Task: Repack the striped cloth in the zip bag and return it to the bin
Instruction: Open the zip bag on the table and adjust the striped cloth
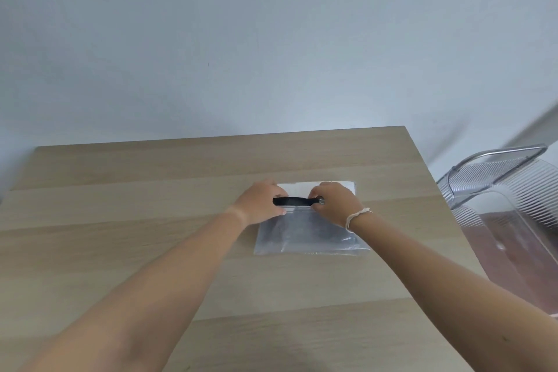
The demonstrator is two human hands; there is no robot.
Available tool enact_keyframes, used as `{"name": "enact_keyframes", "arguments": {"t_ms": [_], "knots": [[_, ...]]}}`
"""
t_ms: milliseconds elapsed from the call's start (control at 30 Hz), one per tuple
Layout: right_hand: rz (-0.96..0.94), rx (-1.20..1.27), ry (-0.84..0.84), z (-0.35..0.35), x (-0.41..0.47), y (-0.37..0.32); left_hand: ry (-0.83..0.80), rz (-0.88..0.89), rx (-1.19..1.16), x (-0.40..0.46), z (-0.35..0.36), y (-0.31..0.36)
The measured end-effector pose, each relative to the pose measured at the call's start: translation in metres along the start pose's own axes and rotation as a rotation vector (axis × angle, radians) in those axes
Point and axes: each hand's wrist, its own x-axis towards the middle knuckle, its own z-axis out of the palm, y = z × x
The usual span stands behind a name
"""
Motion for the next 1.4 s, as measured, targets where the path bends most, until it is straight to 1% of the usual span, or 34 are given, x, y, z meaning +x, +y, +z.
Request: {"name": "enact_keyframes", "arguments": {"t_ms": [133,267,367,467,533,600,700,767,833,933,1067,1200,1267,1333,1400], "knots": [[-0.028,0.073,0.057,-0.009,-0.005,0.002,0.008,0.031,-0.137,-0.006,-0.007,0.000],[-0.078,0.126,0.050,-0.023,-0.016,-0.004,0.040,0.097,-0.144,-0.014,-0.017,0.011],[-0.118,0.126,0.042,-0.033,-0.023,-0.013,0.095,0.124,-0.183,-0.019,-0.027,0.022],[-0.130,0.152,0.119,-0.042,-0.031,-0.022,0.193,0.123,-0.223,-0.027,-0.039,0.029],[-0.124,0.160,0.169,-0.050,-0.036,-0.022,0.205,0.112,-0.230,-0.033,-0.049,0.030],[-0.115,0.152,0.199,-0.056,-0.044,-0.019,0.124,0.087,-0.260,-0.041,-0.060,0.030],[-0.090,0.238,0.253,-0.063,-0.055,-0.016,-0.061,0.085,-0.340,-0.053,-0.069,0.034],[-0.090,0.292,0.293,-0.067,-0.060,-0.018,-0.104,0.111,-0.353,-0.058,-0.069,0.039],[-0.090,0.306,0.319,-0.070,-0.064,-0.021,-0.039,0.127,-0.344,-0.061,-0.067,0.044],[-0.068,0.300,0.347,-0.073,-0.069,-0.022,0.134,0.150,-0.338,-0.063,-0.067,0.050],[-0.050,0.212,0.365,-0.077,-0.075,-0.021,0.308,0.144,-0.379,-0.066,-0.064,0.058],[-0.073,0.180,0.434,-0.079,-0.080,-0.023,0.457,0.160,-0.397,-0.071,-0.062,0.067],[-0.058,0.229,0.394,-0.082,-0.083,-0.018,0.506,0.174,-0.406,-0.073,-0.063,0.068],[-0.018,0.330,0.281,-0.086,-0.087,-0.009,0.544,0.177,-0.430,-0.076,-0.068,0.066],[0.021,0.363,0.180,-0.086,-0.092,-0.001,0.550,0.168,-0.434,-0.079,-0.074,0.063]]}}
